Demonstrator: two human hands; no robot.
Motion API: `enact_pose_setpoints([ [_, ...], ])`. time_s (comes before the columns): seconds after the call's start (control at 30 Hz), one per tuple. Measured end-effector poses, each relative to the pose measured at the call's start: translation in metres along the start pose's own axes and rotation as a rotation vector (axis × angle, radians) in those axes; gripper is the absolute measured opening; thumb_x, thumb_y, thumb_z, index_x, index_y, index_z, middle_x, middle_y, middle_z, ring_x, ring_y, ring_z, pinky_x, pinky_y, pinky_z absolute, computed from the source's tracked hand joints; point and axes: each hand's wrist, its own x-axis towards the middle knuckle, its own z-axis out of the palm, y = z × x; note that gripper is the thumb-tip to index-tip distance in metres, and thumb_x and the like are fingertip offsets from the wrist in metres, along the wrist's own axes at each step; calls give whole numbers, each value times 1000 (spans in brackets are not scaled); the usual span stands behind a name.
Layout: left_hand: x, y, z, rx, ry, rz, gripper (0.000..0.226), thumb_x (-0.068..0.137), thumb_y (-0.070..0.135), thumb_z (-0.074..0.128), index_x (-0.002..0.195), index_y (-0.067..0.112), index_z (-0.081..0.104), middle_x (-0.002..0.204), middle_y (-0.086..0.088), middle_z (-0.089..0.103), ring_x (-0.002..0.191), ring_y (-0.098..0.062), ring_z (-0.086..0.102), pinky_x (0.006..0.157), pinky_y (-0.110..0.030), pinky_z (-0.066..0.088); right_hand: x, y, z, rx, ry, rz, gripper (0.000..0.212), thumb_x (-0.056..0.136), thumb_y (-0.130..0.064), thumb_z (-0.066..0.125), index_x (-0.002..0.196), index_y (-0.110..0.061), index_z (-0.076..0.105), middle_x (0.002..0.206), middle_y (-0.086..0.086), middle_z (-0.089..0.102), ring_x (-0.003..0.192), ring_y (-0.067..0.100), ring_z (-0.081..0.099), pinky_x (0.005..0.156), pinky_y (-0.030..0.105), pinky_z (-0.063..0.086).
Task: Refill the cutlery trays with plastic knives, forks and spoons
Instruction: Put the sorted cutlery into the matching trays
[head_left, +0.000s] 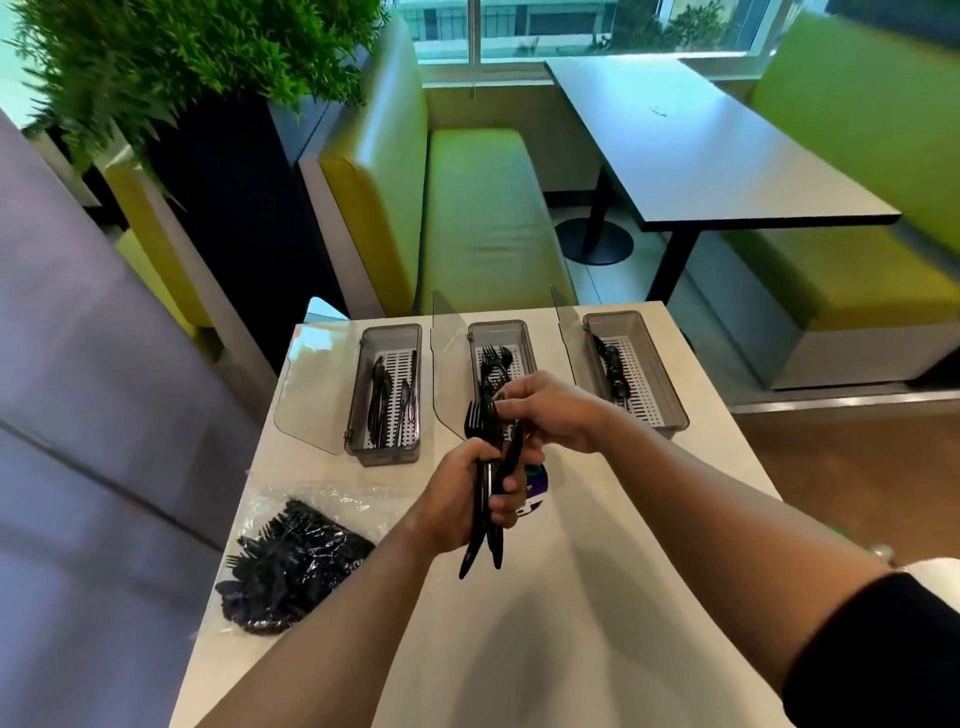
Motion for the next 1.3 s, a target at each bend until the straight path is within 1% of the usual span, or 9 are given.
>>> enact_pose_setpoints([
  [0.2, 2, 2, -2, -4, 116, 49, 41, 99, 26, 32, 116, 3, 61, 66, -2, 42, 48, -11, 33, 46, -24, 25, 0, -1, -3, 94, 90, 18, 13, 102, -12, 56, 90, -9, 61, 53, 1, 58, 41, 11, 49, 37, 20, 38],
  [0.33, 4, 4, -1, -9, 158, 76, 39, 105, 24, 33, 114, 3, 64, 67, -2, 43, 48, -10, 31, 45, -23, 24, 1, 4, -6, 202, 124, 8, 6, 102, -12, 55, 98, -8, 59, 69, 6, 59, 48, 11, 52, 39, 20, 39],
  [0.53, 9, 5, 0, -29, 169, 86, 30, 106, 25, 36, 108, 4, 57, 66, -1, 43, 46, -8, 31, 43, -21, 23, 0, 20, -12, 231, -54, 11, 17, 90, -13, 73, 100, -7, 60, 73, 7, 63, 59, 15, 56, 55, 28, 41],
  [0.6, 9, 5, 0, -9, 175, 83, 31, 106, 27, 36, 105, 4, 57, 66, -2, 44, 46, -8, 32, 42, -20, 24, -1, 23, -12, 200, -58, 12, 11, 92, -11, 71, 91, -9, 60, 67, 5, 60, 56, 13, 54, 51, 24, 37],
  [0.77, 11, 2, -3, 65, 221, 80, 41, 107, 31, 37, 107, 3, 66, 68, -3, 46, 50, -12, 36, 45, -24, 29, 0, 20, -12, 220, 94, 0, 12, 94, -11, 66, 102, -5, 60, 67, 1, 60, 56, 11, 49, 55, 28, 35],
  [0.9, 9, 1, -8, 76, 222, 55, 38, 109, 32, 35, 103, 7, 62, 64, -1, 40, 45, -9, 33, 40, -21, 27, 1, 19, -12, 269, 161, -1, 3, 95, -11, 66, 94, -9, 64, 74, 0, 61, 56, 8, 48, 55, 27, 33],
  [1.0, 9, 0, -10, 64, 214, 73, 34, 108, 33, 37, 98, 9, 59, 63, 1, 38, 44, -7, 32, 39, -19, 26, -4, 21, -7, 297, 92, 31, 7, 95, -18, 67, 95, -11, 66, 74, -2, 65, 60, 8, 53, 55, 25, 40],
  [1.13, 9, 0, -11, 82, 208, 101, 33, 108, 34, 39, 95, 10, 57, 64, 0, 39, 46, -8, 32, 42, -20, 25, -3, 27, 5, 337, -21, 62, 25, 97, -24, 65, 111, -4, 68, 78, 6, 67, 63, 12, 61, 54, 21, 47],
  [1.3, -2, 4, -23, 121, 278, 164, 42, 107, 39, 41, 112, 6, 66, 65, -2, 46, 47, -10, 33, 44, -23, 27, 15, 5, 17, 434, 61, 9, 17, 103, -23, 55, 101, -8, 62, 82, 9, 68, 68, 21, 58, 53, 25, 49],
])
